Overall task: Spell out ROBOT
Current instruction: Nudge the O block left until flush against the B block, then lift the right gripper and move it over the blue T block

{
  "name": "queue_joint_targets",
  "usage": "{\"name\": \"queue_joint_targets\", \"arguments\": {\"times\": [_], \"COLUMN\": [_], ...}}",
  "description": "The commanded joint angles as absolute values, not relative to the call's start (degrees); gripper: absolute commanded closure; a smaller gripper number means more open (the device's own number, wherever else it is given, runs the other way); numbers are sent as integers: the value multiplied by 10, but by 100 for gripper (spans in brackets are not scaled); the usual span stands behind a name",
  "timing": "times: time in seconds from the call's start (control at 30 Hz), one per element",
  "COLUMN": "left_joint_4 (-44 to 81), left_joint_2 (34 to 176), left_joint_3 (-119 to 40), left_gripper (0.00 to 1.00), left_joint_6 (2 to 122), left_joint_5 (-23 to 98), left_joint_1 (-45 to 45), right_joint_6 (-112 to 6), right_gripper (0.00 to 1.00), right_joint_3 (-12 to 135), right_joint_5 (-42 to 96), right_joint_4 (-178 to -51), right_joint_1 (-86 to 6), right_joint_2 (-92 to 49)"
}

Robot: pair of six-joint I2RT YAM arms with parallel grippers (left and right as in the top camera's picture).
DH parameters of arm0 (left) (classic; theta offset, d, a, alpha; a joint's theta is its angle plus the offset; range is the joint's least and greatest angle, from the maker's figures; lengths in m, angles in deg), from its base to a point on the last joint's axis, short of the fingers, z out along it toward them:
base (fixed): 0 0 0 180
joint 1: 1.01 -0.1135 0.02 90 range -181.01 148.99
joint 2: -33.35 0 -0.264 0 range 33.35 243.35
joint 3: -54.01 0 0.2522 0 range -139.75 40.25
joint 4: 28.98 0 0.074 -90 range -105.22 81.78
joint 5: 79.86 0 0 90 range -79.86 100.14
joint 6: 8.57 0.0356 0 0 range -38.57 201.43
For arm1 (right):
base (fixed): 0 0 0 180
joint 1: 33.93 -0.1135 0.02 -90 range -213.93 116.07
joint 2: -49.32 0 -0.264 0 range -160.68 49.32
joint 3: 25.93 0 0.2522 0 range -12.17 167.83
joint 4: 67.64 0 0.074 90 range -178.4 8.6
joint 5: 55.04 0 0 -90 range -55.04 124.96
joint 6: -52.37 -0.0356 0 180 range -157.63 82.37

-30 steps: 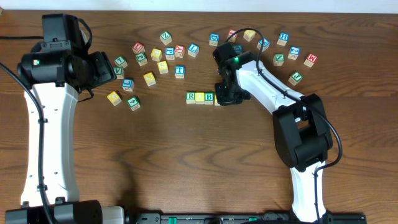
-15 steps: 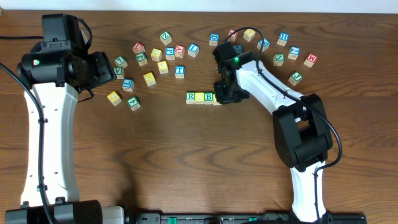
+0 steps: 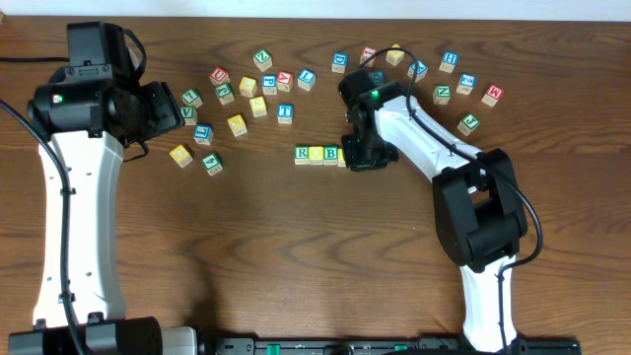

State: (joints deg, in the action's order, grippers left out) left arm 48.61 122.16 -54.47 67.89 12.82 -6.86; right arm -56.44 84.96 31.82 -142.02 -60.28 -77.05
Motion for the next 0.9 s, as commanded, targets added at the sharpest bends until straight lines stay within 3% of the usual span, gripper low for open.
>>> {"name": "queue_joint_targets", "arguments": {"times": [0.0,0.17,0.87], "left_joint_4": [485,485,486], "left_joint_2": [1227,1227,1227], "left_joint_3": [-537,-537,-537], "left_gripper": [32,32,32], "left_joint_6": [674,674,674], "left_joint_5": [127,127,127], "left_joint_1": [-71,-71,-71], "right_joint_6": [-574,-584,-614], "right_gripper": [85,99,99], "right_joint_3": [855,855,855], "right_joint_5": [304,303,369], "right_joint_4": [-1425,-1418,-1374], "right_joint_1": [-613,-629,-668], "right_joint_2": [-751,-751,-752]}}
